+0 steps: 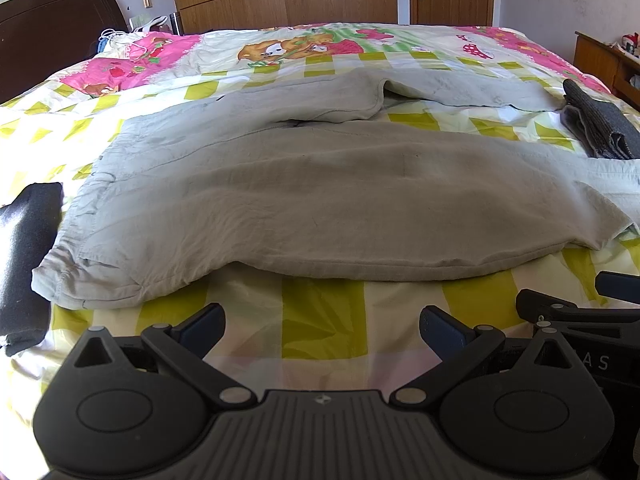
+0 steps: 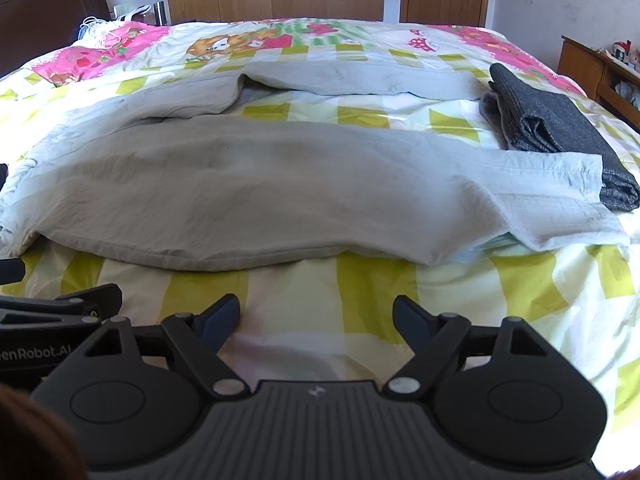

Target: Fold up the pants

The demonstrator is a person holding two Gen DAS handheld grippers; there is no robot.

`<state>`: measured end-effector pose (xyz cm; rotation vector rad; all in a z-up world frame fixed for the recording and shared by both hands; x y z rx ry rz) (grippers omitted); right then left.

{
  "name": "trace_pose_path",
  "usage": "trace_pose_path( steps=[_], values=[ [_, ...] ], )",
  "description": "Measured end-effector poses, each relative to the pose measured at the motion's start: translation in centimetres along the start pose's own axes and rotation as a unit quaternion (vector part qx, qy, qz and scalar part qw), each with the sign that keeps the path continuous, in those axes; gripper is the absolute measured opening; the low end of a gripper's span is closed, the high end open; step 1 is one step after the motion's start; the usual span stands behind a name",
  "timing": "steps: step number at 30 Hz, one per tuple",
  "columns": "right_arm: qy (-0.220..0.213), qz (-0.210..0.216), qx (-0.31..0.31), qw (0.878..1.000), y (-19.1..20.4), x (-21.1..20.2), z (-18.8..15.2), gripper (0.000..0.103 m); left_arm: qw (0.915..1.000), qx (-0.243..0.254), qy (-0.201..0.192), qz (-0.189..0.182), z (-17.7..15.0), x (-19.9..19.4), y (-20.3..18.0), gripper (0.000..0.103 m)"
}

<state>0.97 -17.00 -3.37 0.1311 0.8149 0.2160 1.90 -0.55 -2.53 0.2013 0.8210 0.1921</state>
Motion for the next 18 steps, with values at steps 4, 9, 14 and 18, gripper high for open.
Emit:
trace_pose_path(
  steps=[4, 9, 14, 18],
  values=[
    [0.000, 0.000, 0.000, 1.000, 0.00, 0.02, 0.00, 0.082, 1.0000, 0.000, 0.000, 0.000, 0.02, 0.01, -0.02, 0.103],
    [0.000, 0.000, 0.000, 1.000, -0.01, 0.03, 0.00, 0.082, 1.0000, -0.001, 0.001, 0.000, 0.03, 0.01, -0.03, 0.103],
    [0.001, 0.000, 0.000, 1.000, -0.03, 0.06, -0.01, 0.082, 1.0000, 0.000, 0.001, 0.001, 0.02, 0.00, -0.06, 0.103],
    [0.001, 0.000, 0.000, 1.000, -0.05, 0.11, -0.03, 0.082, 1.0000, 0.000, 0.001, 0.001, 0.00, 0.00, -0.07, 0.103]
  ],
)
Point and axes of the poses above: each gripper's, at about its wrist camera, not at the fingertips, and x roughly the way its jaws point, y to its left, z to its top, the point moved 3 cm from there along x, roughly the way its jaws point, and after that the axes turned 15 degrees about z, right-handed, at the moved point
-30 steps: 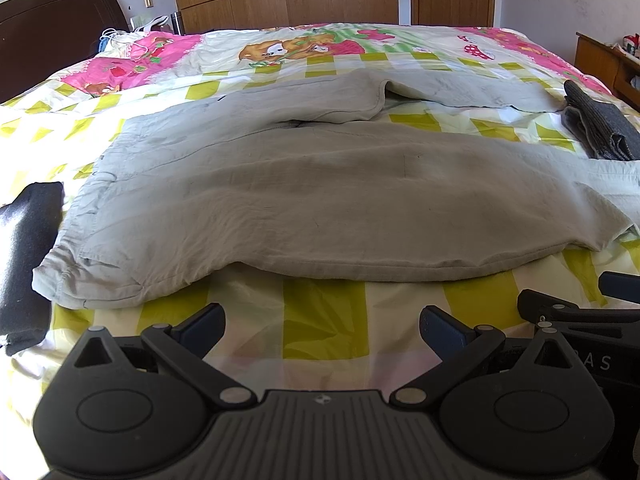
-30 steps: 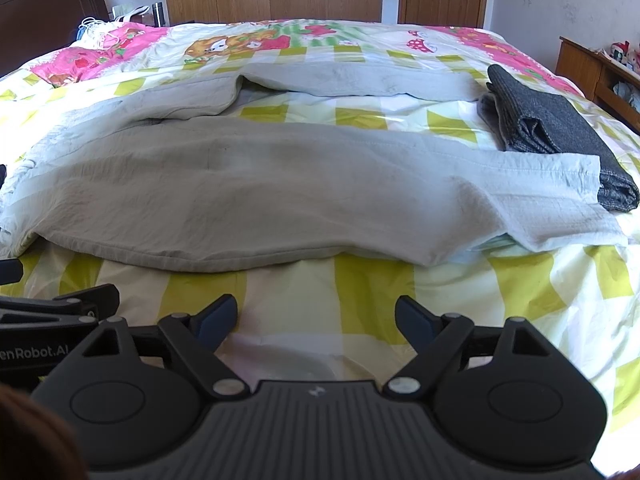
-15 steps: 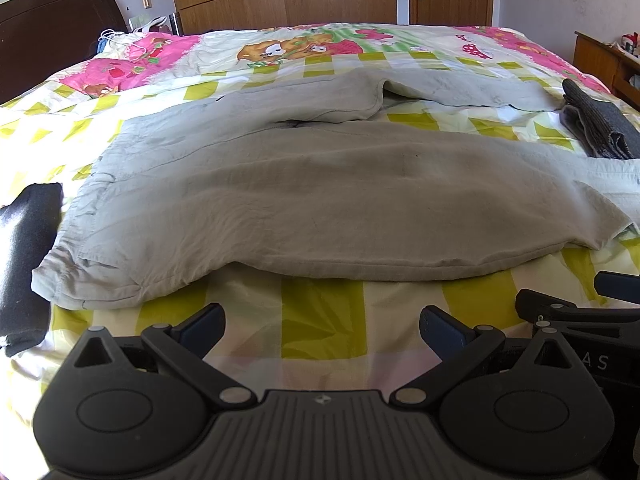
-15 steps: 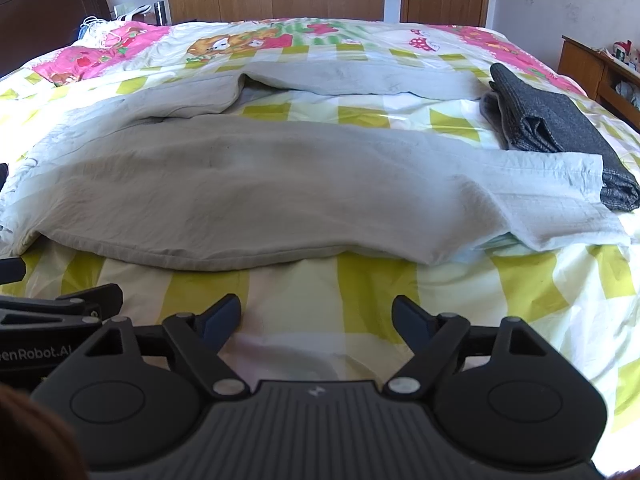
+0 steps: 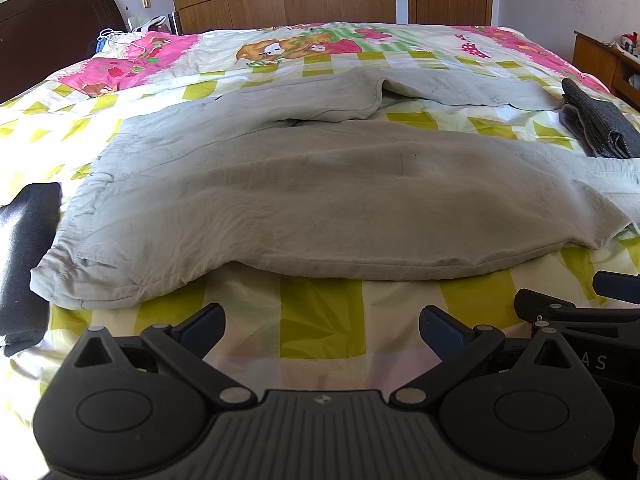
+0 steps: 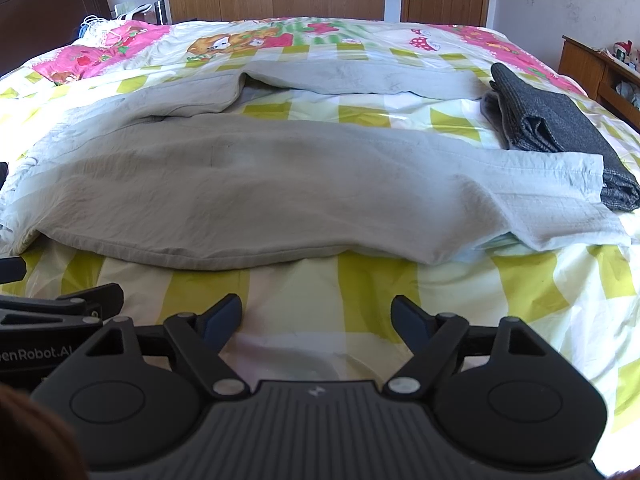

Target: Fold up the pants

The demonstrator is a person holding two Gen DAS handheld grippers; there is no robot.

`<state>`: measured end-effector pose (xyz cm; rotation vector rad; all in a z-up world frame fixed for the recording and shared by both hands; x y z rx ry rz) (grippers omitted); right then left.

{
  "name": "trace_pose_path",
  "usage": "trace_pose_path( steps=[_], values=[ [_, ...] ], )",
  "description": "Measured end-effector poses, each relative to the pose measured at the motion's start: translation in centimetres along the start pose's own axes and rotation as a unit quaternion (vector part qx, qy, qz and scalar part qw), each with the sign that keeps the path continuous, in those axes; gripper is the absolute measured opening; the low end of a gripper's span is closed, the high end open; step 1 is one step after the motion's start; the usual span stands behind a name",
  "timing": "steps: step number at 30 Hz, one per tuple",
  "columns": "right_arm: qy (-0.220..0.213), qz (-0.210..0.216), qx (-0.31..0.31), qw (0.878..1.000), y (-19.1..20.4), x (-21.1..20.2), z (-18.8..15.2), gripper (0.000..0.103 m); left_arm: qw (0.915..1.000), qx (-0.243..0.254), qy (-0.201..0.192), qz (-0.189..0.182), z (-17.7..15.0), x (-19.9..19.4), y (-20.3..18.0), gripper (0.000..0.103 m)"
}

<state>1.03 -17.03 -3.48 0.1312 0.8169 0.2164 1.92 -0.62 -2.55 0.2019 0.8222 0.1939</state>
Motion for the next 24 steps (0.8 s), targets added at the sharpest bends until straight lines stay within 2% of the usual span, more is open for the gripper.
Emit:
trace_pose_path(
  steps=[24],
  values=[
    [-0.003, 0.003, 0.004, 1.000, 0.03, -0.28, -0.02, 0.081, 0.9999, 0.006, -0.009, 0.001, -0.15, -0.55, -0.84, 0.103]
  ],
)
Point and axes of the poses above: each gripper's, at about its wrist camera, not at the fingertips, and x roughly the way its jaws point, y to its left, z to its top, the point moved 3 cm from there along x, roughly the way its jaws point, and after that the axes turned 15 degrees about z, right-handed, at the moved point
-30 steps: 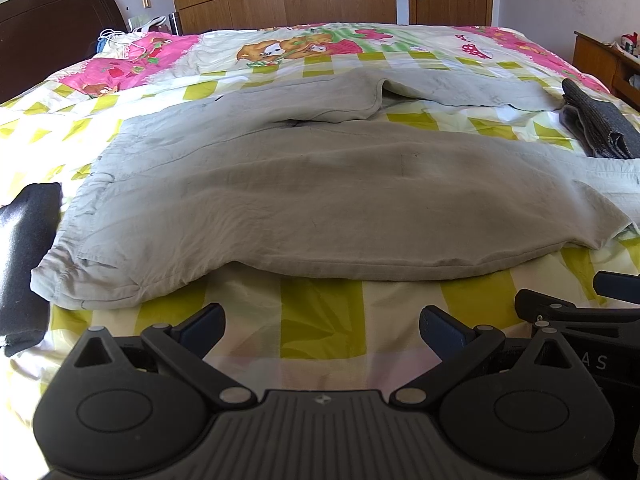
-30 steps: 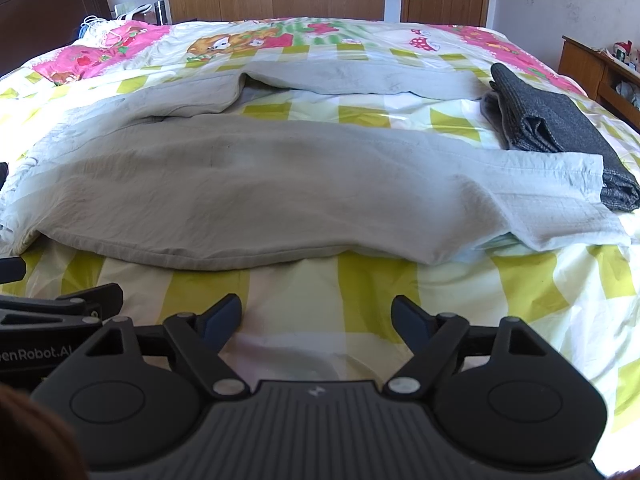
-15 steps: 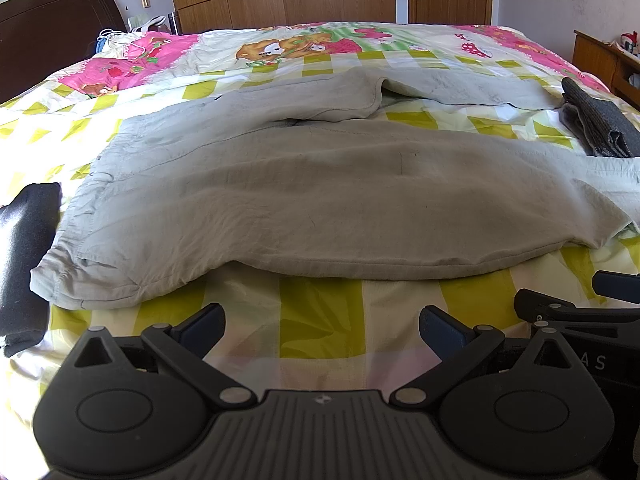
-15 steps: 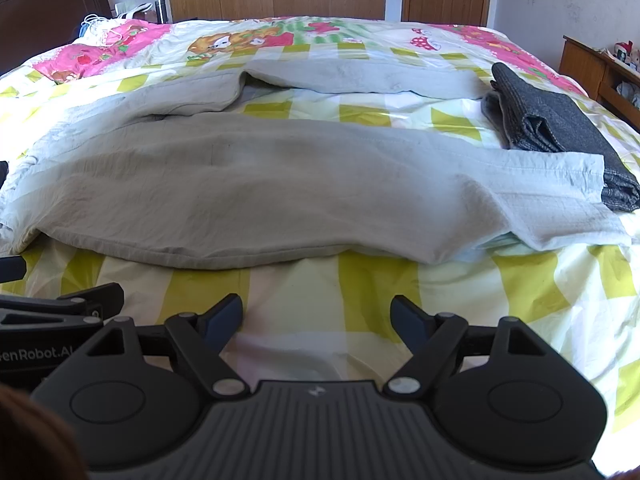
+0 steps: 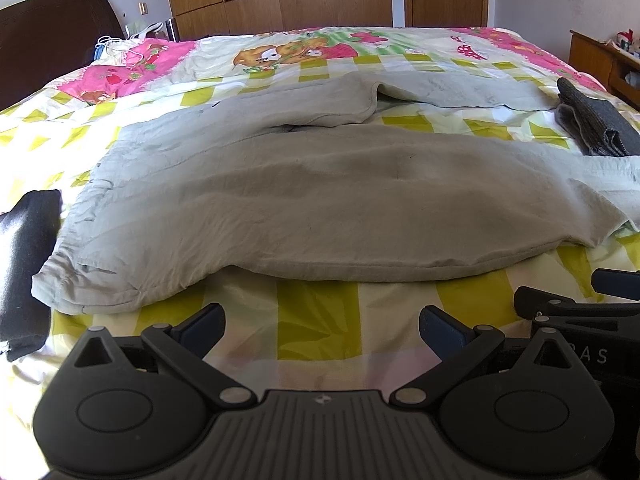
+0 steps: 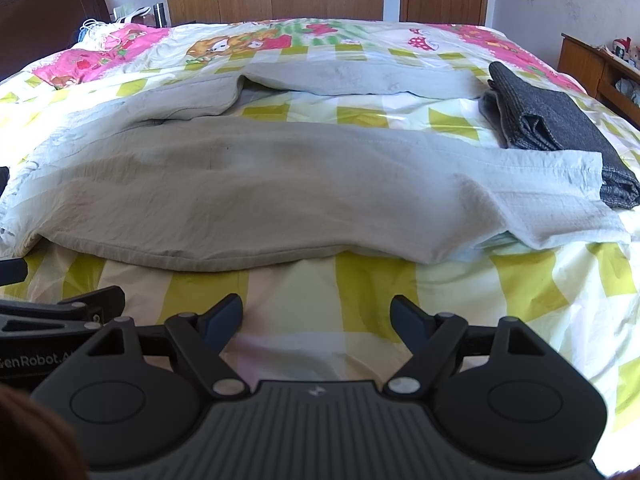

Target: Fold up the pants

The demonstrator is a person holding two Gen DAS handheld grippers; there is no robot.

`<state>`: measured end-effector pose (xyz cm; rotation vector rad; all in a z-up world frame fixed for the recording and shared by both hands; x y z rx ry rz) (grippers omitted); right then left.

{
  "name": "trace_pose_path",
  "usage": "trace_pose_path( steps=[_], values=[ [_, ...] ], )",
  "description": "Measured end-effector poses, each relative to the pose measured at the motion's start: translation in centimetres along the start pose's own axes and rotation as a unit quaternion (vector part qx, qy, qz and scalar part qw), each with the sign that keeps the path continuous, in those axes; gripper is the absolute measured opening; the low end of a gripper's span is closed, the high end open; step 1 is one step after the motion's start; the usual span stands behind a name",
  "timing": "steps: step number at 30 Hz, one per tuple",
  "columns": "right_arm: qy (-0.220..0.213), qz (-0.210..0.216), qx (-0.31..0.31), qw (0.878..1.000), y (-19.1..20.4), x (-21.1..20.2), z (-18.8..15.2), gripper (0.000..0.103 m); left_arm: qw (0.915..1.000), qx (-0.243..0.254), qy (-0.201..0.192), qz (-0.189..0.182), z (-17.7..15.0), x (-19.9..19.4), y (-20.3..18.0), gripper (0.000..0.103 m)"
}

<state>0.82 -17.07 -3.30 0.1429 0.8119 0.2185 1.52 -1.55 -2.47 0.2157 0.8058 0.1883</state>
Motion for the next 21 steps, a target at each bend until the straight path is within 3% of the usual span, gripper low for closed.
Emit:
trace_pose_path(
  steps=[21],
  values=[
    [-0.009, 0.003, -0.001, 1.000, 0.0, -1.0, 0.3, 0.081, 1.0000, -0.001, -0.007, 0.003, 0.2, -0.2, 0.5, 0.103]
  ],
)
Point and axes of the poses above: each gripper's, at about its wrist camera, not at the fingertips, and x roughly the way its jaws point, y to its left, z to its top, the point moved 3 cm from there along x, roughly the way its jaws point, and after that the axes turned 15 degrees about z, right-handed, at the moved point
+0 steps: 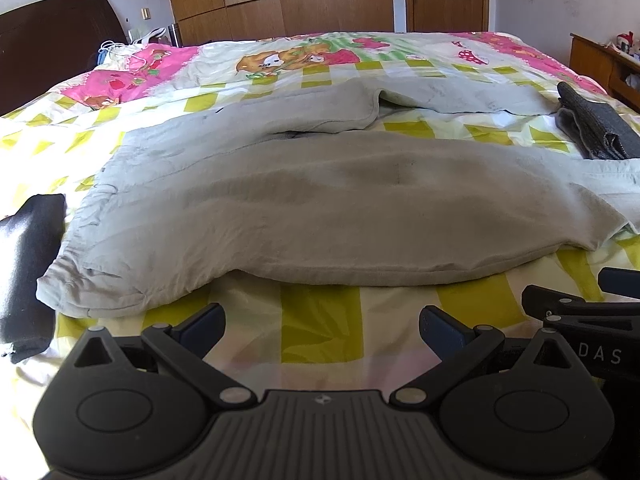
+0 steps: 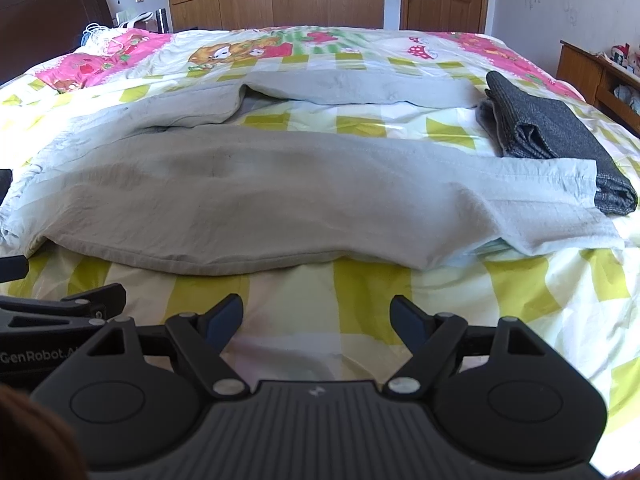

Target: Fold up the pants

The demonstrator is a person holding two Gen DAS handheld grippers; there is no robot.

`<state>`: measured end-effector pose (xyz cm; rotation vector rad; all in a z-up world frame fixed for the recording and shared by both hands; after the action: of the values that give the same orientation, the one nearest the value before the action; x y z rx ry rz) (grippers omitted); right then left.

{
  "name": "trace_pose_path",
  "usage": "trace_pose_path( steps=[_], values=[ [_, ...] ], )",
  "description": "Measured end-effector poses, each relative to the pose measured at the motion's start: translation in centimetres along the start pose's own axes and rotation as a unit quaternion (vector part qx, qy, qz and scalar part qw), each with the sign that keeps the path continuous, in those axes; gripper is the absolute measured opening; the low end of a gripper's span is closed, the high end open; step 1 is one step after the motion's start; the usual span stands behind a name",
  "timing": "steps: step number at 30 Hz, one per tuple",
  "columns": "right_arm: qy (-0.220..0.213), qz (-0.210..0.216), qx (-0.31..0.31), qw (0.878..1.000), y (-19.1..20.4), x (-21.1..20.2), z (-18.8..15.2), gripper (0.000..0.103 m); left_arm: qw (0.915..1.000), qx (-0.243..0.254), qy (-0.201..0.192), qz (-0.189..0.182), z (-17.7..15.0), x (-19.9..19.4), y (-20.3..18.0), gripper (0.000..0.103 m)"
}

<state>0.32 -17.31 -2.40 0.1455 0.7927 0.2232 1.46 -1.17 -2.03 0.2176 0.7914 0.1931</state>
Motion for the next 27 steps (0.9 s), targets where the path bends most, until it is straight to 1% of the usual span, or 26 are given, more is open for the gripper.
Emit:
trace_pose_path(
  steps=[2, 5, 9, 12, 15, 19, 21, 22, 23, 24, 26, 27],
  values=[
    [-0.004, 0.002, 0.003, 1.000, -0.1, -0.3, 0.2, 0.081, 1.0000, 0.002, 0.000, 0.000, 0.2, 0.0, -0.1, 0.103],
    [-0.014, 0.003, 0.013, 1.000, -0.8, -1.0, 0.8, 0.081, 0.9998, 0.012, -0.015, -0.005, 0.5, -0.7, -0.6, 0.103],
    [-0.024, -0.001, 0.052, 0.998, -3.3, -1.9, 1.9, 0.081, 0.9988, 0.024, -0.038, -0.017, 2.0, -1.4, -1.6, 0.103],
    [-0.039, -0.019, 0.089, 0.995, -6.3, -3.1, 2.7, 0.081, 0.9974, 0.029, -0.053, -0.040, 3.7, -1.6, -3.0, 0.103],
    [-0.048, -0.045, 0.133, 0.989, -10.5, -4.5, 3.2, 0.081, 0.9952, 0.041, -0.064, -0.062, 5.1, -1.5, -4.9, 0.103],
    [-0.052, -0.076, 0.201, 0.975, -16.0, -5.3, 3.3, 0.081, 0.9913, 0.052, -0.065, -0.102, 6.2, -0.5, -7.8, 0.103],
    [-0.053, -0.093, 0.227, 0.968, -18.3, -5.3, 3.3, 0.079, 0.9888, 0.065, -0.068, -0.116, 6.3, 0.0, -9.3, 0.103],
    [-0.053, -0.098, 0.244, 0.963, -19.6, -5.2, 3.3, 0.072, 0.9879, 0.072, -0.070, -0.119, 6.5, 0.2, -10.0, 0.103],
    [-0.052, -0.097, 0.261, 0.959, -20.6, -5.0, 3.3, 0.061, 0.9871, 0.079, -0.071, -0.120, 6.6, 0.5, -10.5, 0.103],
    [-0.052, -0.092, 0.281, 0.954, -21.7, -4.8, 3.2, 0.056, 0.9865, 0.083, -0.071, -0.122, 6.6, 0.7, -11.0, 0.103],
    [-0.057, -0.085, 0.309, 0.946, -23.3, -4.6, 3.2, 0.039, 0.9862, 0.086, -0.068, -0.124, 6.9, 1.1, -11.7, 0.103],
    [-0.062, -0.085, 0.320, 0.942, -24.1, -4.6, 3.3, 0.026, 0.9860, 0.087, -0.065, -0.126, 6.9, 1.2, -12.0, 0.103]
  ],
)
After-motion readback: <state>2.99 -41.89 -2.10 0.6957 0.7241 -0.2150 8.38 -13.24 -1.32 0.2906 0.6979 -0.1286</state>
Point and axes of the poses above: each gripper's, at about its wrist camera, not at the fingertips, and x roughly the way its jaws point, y to its left, z to its top, the point moved 3 cm from there along x, roughly the way its jaws point, and after that the axes turned 15 degrees about z, right-handed, at the moved point
